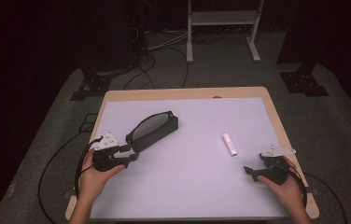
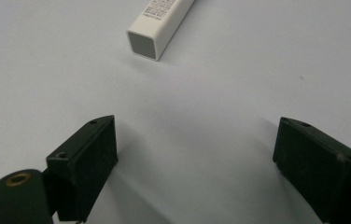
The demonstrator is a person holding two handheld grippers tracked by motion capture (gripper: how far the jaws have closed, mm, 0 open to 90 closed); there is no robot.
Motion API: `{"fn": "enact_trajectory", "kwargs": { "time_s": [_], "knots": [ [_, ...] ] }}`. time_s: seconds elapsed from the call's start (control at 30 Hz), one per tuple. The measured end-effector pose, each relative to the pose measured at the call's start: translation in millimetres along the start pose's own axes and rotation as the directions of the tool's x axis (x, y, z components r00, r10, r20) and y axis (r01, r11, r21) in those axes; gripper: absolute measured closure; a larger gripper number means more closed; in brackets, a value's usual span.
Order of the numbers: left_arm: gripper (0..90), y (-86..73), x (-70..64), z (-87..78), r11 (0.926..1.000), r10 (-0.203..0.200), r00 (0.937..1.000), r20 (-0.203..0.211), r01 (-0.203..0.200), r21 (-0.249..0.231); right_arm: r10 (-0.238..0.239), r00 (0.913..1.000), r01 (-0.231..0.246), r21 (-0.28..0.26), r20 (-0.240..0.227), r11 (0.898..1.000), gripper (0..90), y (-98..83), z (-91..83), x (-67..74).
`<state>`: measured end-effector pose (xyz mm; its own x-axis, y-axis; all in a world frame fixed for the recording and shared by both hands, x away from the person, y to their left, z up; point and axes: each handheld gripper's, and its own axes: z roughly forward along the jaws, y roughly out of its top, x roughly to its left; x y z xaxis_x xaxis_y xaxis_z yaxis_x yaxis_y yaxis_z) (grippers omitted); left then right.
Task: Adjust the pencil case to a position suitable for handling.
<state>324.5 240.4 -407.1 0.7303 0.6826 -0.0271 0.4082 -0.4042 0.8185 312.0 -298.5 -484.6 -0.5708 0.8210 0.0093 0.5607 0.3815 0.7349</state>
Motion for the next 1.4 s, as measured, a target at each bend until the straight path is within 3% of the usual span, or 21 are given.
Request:
{"fn": "enact_trajectory", "kwargs": {
  "time_s": [0.67,1.4],
  "knots": [
    [49.1,38.0,7.1,22.9,0.9988,0.041,0.999,0.019,-0.041,-0.028,0.0,1.0,0.0,0.0,-0.001,1.0,12.6,0.0,-0.1,-0.1],
    [48.8,52.9,19.4,61.0,0.9983,0.055,0.9978,0.038,-0.054,-0.023,0.0,1.0,0.0,0.0,-0.001,1.0,12.6,0.0,0.0,-0.1]
  ]
}}
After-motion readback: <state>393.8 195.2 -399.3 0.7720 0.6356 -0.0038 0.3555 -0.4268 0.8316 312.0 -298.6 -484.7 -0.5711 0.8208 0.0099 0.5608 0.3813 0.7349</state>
